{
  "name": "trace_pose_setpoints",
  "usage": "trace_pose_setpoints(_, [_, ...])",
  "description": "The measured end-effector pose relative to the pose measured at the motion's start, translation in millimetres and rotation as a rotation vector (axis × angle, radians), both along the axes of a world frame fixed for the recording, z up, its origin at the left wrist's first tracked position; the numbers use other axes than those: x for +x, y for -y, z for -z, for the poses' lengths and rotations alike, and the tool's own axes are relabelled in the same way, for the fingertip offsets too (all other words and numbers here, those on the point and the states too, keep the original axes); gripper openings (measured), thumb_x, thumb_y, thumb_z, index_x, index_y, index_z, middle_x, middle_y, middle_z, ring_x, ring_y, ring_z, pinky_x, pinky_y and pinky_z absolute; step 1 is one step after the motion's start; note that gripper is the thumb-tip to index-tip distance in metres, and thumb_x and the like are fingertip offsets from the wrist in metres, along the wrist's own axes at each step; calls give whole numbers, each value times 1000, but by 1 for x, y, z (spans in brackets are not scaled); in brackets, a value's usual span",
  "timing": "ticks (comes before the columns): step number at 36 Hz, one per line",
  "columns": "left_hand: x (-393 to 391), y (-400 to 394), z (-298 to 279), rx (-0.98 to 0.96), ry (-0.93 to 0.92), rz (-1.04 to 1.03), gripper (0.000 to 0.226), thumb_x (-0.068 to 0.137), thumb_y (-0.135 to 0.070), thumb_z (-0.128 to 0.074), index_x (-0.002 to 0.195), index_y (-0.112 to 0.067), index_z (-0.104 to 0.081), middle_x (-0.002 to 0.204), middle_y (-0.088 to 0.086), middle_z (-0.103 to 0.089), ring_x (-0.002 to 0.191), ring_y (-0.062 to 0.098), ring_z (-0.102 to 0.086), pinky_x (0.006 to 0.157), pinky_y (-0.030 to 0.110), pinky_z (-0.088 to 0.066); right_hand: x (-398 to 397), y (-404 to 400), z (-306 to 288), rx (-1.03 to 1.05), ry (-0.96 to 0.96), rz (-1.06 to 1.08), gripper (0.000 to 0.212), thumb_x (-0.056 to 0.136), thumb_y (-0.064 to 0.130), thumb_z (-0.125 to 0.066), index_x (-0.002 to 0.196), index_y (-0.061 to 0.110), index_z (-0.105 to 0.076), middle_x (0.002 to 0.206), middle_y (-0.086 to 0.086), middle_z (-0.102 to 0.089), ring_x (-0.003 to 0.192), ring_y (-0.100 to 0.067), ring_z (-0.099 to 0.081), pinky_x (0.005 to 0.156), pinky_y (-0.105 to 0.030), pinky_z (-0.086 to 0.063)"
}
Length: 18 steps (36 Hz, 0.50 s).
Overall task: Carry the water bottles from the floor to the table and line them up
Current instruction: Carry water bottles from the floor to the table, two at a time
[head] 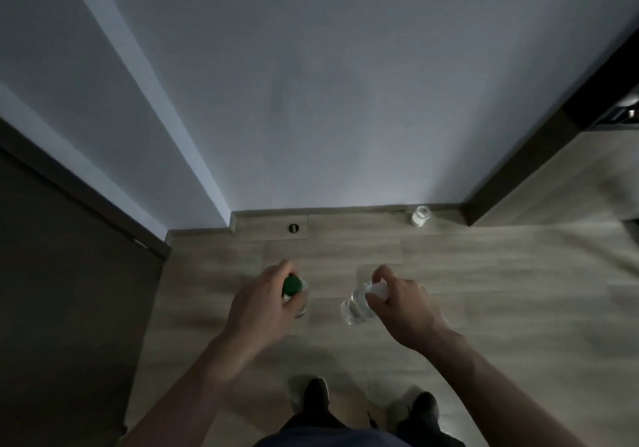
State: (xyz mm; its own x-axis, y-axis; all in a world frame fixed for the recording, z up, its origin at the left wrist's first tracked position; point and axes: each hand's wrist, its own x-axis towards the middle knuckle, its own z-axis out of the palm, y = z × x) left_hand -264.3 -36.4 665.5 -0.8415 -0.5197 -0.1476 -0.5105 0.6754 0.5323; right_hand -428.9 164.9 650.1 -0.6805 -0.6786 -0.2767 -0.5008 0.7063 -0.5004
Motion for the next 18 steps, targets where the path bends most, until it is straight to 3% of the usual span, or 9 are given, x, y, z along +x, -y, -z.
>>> trace_pose_setpoints(4, [-22, -19, -7, -37, 3, 59, 22, 87, -51, -58, 87, -37, -41, 81, -16, -55, 65, 1, -52, 52, 24, -35, -11, -32, -11, -26, -34, 44, 17, 89, 46, -50, 92, 38, -36, 64, 9, -52, 56, -6, -48, 51, -33, -34])
trace_pose_setpoints(8, [-47, -51, -12, -59, -19, 106, 23, 86, -52, -57, 85, -36, -40, 76, -16, -54, 60, 1, -52, 49, 26, -32, -23, -74, -22, -38, -67, 83, 14, 92, 47, -51, 96, 39, -40, 63, 11, -51, 55, -4, -46, 48, -25, -31])
trace_pose_setpoints(13, [-83, -108, -23, -66, -44, 142, 20, 87, -52, -55, 86, -37, -42, 77, -17, -55, 61, 0, -52, 50, 24, -31, -42, -141, -34, -35, -104, 103, 17, 92, 46, -50, 104, 36, -44, 82, 2, -66, 75, -27, -62, 62, -34, -41])
trace_pose_setpoints(18, [-121, -181, -40, -95, -86, 156, 18, 86, -45, -59, 87, -34, -43, 77, -14, -55, 61, 3, -51, 51, 29, -36, -65, -219, -47, -70, -140, 130, 18, 89, 50, -51, 99, 37, -43, 84, 2, -66, 70, -24, -57, 60, -33, -38])
